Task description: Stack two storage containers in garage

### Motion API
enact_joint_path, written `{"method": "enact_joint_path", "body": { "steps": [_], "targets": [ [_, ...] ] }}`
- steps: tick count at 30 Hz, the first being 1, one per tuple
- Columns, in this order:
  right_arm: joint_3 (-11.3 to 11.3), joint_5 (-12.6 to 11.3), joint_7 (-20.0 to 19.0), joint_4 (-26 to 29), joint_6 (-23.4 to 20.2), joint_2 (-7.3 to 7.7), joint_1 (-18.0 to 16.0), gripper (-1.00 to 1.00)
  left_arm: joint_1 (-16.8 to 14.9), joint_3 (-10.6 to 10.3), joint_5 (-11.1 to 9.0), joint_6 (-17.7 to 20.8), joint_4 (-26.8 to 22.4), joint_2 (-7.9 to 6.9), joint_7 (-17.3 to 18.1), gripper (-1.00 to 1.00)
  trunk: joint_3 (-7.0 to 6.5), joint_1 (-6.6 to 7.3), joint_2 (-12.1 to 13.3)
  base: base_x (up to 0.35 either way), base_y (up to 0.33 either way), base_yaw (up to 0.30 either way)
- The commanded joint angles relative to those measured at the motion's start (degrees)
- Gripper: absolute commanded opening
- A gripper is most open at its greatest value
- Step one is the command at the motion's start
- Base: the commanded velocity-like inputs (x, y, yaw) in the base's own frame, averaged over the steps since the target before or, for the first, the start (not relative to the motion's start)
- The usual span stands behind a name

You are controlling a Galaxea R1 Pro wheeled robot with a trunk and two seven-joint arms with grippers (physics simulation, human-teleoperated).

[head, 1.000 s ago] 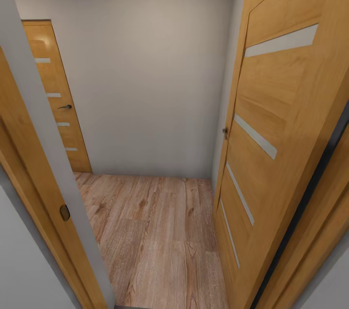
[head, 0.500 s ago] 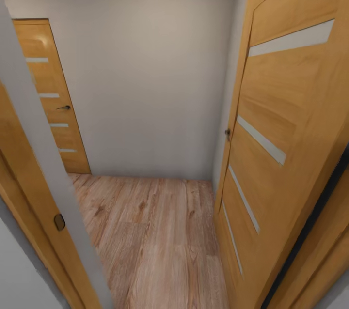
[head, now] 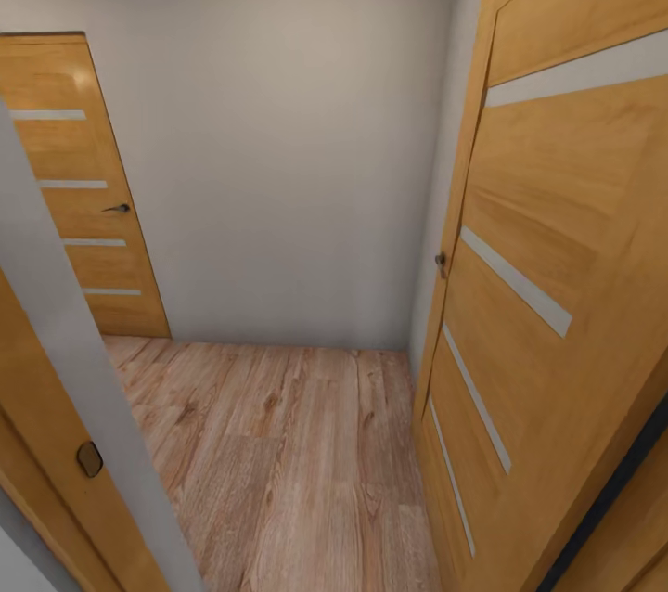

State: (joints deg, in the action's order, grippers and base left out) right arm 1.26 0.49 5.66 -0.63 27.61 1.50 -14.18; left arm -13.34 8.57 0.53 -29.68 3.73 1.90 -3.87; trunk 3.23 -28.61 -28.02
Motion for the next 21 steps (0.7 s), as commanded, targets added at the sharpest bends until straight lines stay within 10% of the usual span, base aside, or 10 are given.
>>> {"method": "enact_joint_path", "body": {
  "steps": [1, 21],
  "targets": [
    [0.15, 0.09, 0.23, -0.07, 0.17, 0.00, -0.06, 1.00, -0.11, 0.13, 0.08, -0.38, 0.23, 0.02, -0.17, 1.00, 0.12, -0.03, -0.11, 0.003, 0.000, 0.000],
    [0.15, 0.04, 0.23, -0.07, 0.17, 0.00, -0.06, 1.00, -0.11, 0.13, 0.08, -0.38, 0.19, -0.06, -0.17, 1.00, 0.12, -0.03, -0.11, 0.042, 0.000, 0.000]
  ]
}}
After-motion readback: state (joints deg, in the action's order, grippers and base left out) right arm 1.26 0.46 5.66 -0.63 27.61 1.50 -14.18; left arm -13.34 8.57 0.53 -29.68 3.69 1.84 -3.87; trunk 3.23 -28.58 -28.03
